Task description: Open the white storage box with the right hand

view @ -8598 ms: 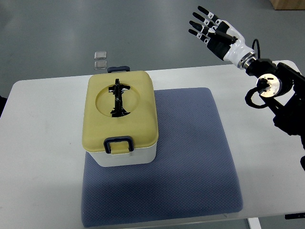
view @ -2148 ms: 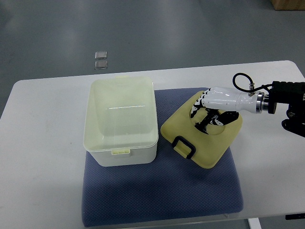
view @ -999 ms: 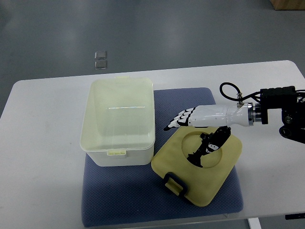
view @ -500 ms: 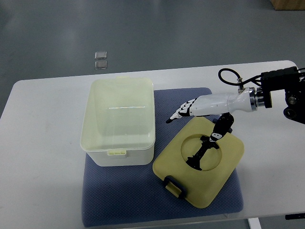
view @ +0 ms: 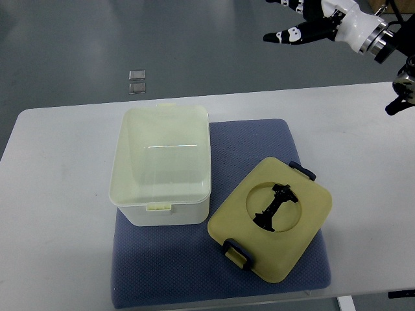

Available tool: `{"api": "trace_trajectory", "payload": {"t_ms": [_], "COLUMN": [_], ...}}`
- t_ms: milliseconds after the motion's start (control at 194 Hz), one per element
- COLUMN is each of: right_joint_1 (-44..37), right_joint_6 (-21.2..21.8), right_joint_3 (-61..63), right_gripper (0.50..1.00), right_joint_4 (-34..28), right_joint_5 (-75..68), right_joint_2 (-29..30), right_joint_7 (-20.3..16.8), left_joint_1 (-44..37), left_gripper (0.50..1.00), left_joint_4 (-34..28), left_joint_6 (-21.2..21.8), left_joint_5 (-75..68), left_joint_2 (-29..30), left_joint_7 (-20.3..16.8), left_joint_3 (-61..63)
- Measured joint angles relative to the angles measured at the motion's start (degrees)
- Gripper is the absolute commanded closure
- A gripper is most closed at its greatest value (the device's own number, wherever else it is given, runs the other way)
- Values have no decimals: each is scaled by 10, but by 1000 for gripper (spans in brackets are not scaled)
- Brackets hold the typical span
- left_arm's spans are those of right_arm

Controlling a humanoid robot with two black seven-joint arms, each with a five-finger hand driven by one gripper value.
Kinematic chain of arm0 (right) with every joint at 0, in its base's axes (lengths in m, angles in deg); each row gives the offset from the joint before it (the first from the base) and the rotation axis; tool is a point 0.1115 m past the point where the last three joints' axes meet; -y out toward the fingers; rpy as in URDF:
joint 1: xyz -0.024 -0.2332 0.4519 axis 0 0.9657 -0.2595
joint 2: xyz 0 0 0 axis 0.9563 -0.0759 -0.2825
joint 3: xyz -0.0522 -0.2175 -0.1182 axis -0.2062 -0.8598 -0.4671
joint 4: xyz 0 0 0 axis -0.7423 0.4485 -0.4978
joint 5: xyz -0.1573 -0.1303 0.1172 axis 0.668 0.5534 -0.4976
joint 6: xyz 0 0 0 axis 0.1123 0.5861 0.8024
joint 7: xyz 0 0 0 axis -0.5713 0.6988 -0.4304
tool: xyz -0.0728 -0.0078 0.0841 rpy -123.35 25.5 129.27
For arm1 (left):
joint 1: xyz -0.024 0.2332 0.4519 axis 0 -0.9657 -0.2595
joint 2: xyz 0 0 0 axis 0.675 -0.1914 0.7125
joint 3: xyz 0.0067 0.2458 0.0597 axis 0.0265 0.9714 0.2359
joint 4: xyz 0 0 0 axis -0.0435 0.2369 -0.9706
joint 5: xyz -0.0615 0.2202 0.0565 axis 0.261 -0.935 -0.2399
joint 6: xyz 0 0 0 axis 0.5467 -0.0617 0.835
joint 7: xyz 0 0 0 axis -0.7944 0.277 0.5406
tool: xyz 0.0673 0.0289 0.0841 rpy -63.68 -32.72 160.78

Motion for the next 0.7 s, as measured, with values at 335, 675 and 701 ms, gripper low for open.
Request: {"api": "trace_trajectory", "payload": {"t_ms": [335,675,701], "right_joint_1": [64,117,118], "right_joint_6": [24,29,29], "right_joint_3": [42,88,88], "right_gripper": [568,568,568], "right_joint_4": [75,97,99], "right_joint_5": [-480,-501,-501], "right_joint_2": [77,125,127], "right_joint_7": [-104,-100,-100], "left_joint_1": [0,0,0], "left_gripper": [500,500,500], "left_joint_4": [1,2,2], "left_joint_6": [0,0,0], "left_joint_5": [0,0,0], "left_joint_2": [0,0,0], "left_joint_7": [0,0,0], "left_joint_3": [-1,-1,-1]}}
